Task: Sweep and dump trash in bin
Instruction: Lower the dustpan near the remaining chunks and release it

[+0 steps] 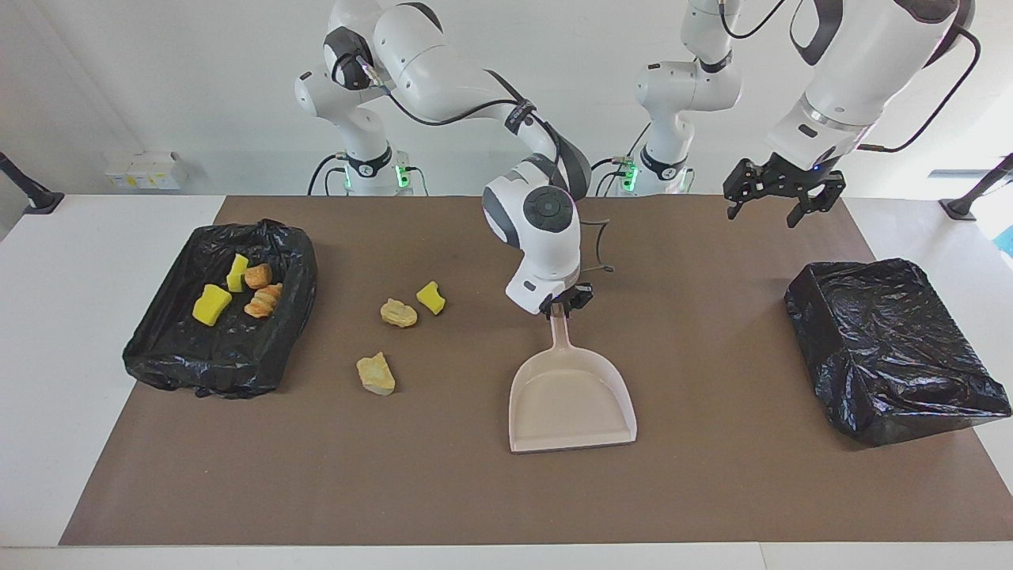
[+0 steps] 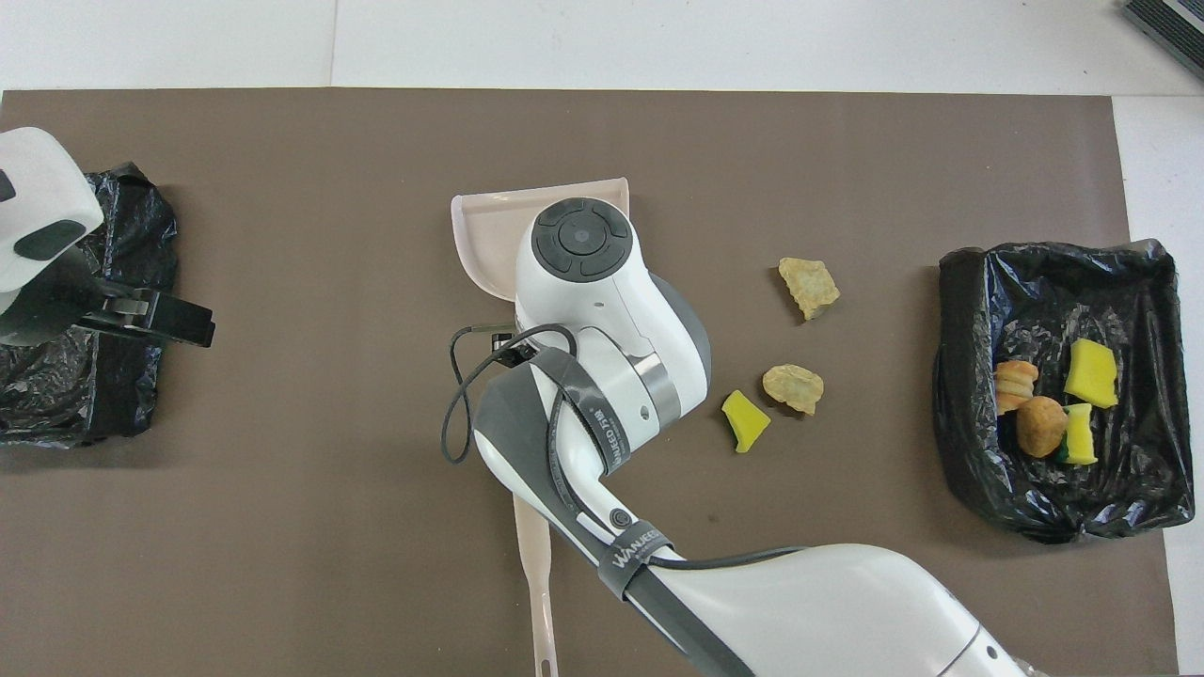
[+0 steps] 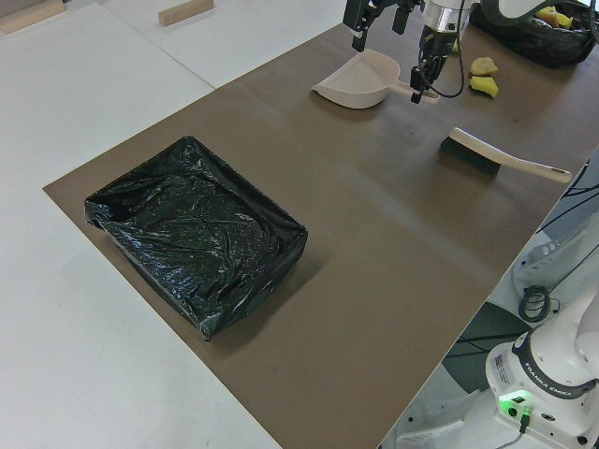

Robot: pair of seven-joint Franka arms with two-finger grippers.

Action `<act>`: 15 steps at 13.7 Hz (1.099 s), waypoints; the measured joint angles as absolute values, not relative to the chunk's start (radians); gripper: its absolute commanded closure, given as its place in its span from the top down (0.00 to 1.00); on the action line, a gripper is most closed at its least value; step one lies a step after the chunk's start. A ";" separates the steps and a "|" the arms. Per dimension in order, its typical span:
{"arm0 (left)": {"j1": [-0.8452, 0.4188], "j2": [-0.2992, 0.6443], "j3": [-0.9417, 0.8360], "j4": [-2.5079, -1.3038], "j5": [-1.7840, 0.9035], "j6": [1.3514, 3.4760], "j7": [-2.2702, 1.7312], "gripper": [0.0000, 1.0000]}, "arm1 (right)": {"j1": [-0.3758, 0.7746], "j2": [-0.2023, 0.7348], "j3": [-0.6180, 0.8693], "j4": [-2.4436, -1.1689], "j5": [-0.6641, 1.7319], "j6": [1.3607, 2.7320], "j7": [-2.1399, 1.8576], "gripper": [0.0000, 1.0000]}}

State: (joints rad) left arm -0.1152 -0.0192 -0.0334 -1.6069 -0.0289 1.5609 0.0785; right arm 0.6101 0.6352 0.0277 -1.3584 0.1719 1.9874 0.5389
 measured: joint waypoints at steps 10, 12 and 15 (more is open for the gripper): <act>-0.124 0.028 -0.034 -1.633 -0.045 1.711 0.078 1.00 | 0.595 0.310 0.027 -1.586 0.181 1.809 0.539 1.00; -0.144 0.065 -0.034 -1.635 -0.058 1.773 0.078 1.00 | 0.649 0.209 0.030 -1.738 0.209 1.838 0.543 1.00; -0.210 0.137 -0.036 -1.638 -0.062 1.885 0.015 1.00 | 0.769 0.083 0.033 -1.967 0.254 1.977 0.605 1.00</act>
State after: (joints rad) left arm -0.2105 0.1366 -0.0364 -1.6383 -0.0615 1.8848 0.0147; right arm 0.7694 0.0834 0.0329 -1.9668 0.2541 1.9765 0.6051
